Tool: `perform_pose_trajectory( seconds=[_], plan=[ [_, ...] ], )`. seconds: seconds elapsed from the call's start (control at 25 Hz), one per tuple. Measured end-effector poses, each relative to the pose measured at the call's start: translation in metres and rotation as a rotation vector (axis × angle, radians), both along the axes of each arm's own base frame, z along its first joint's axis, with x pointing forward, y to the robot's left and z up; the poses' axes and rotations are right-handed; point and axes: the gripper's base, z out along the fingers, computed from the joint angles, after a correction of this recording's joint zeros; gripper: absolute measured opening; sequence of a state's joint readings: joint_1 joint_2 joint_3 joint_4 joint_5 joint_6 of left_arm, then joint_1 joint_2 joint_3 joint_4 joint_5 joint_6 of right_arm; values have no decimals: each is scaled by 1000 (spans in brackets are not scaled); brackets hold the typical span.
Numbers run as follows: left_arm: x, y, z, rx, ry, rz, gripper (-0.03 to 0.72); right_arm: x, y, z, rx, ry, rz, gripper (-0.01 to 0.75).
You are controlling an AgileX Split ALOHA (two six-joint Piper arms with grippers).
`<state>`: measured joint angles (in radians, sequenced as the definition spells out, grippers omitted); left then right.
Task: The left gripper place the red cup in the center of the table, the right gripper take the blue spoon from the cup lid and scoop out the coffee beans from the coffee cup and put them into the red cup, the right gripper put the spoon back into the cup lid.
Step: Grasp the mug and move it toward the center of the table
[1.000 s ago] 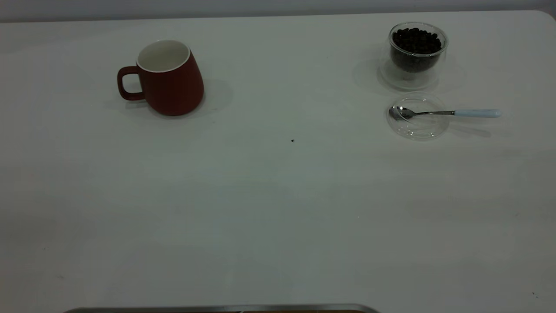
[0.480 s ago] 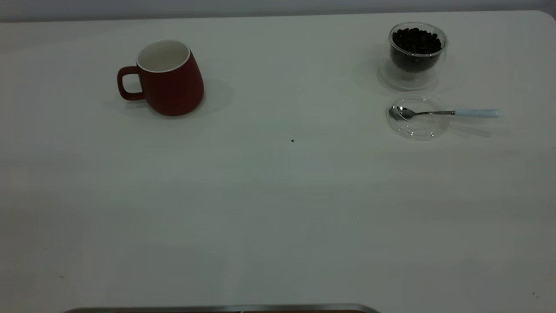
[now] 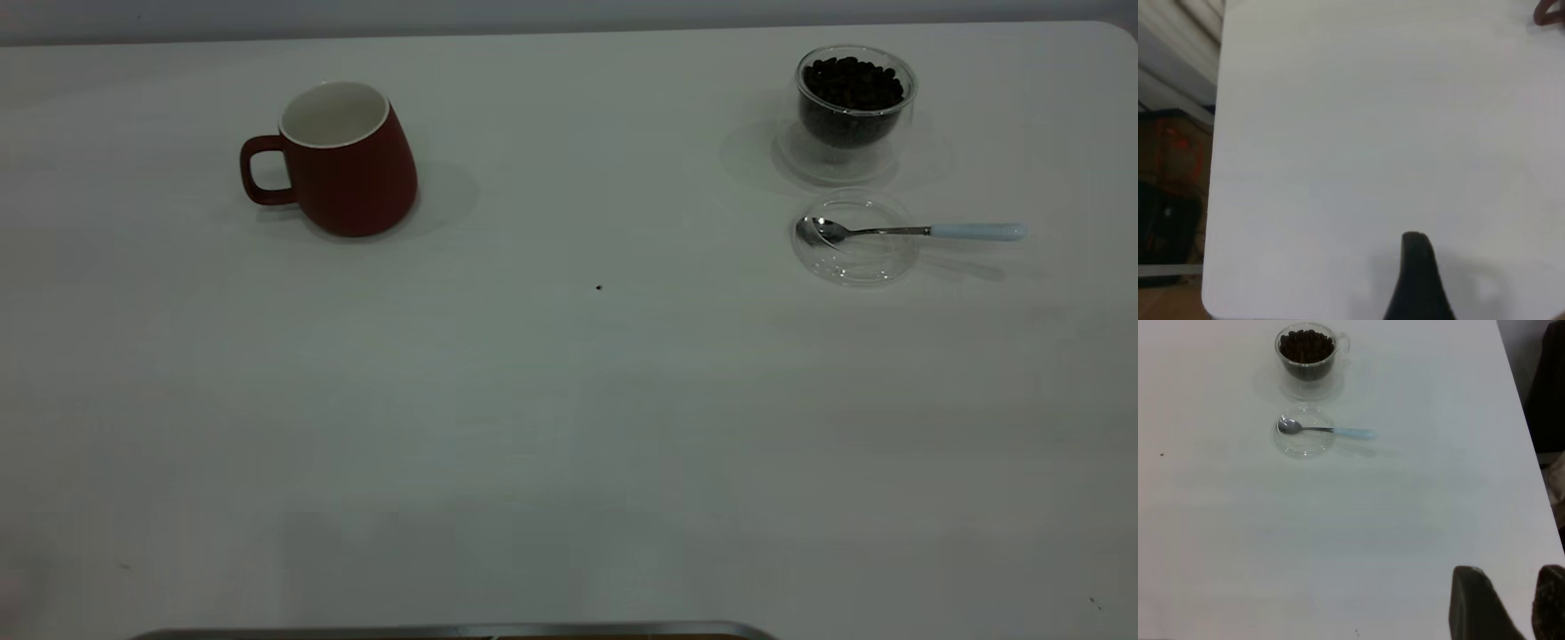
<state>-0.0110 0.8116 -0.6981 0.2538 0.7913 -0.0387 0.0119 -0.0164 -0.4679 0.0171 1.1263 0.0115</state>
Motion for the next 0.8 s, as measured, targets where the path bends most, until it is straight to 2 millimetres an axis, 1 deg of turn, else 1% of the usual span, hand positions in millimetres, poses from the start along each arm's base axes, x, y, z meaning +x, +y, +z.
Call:
perform_pose_trajectory(
  seconds=[0.04, 0.16, 0.32, 0.44, 0.48, 0.6, 0.64, 0.8],
  plan=[
    [13, 0, -4, 7, 24, -8, 613, 0, 0, 0, 0, 0, 0, 240],
    [61, -1, -26, 16, 143, -26, 610, 0, 0, 0, 0, 0, 0, 240],
    [120, -3, -48, -3, 245, -32, 597, 0, 0, 0, 0, 0, 0, 240],
    [164, -5, -72, -9, 337, -38, 595, 0, 0, 0, 0, 0, 0, 240],
    [177, -5, -76, -4, 362, -46, 595, 0, 0, 0, 0, 0, 0, 240],
    [213, -4, -102, 18, 489, -68, 595, 0, 0, 0, 0, 0, 0, 240],
    [223, -4, -106, 27, 521, -78, 595, 0, 0, 0, 0, 0, 0, 240],
    [258, -8, -139, 66, 635, -165, 595, 0, 0, 0, 0, 0, 0, 240]
  ],
)
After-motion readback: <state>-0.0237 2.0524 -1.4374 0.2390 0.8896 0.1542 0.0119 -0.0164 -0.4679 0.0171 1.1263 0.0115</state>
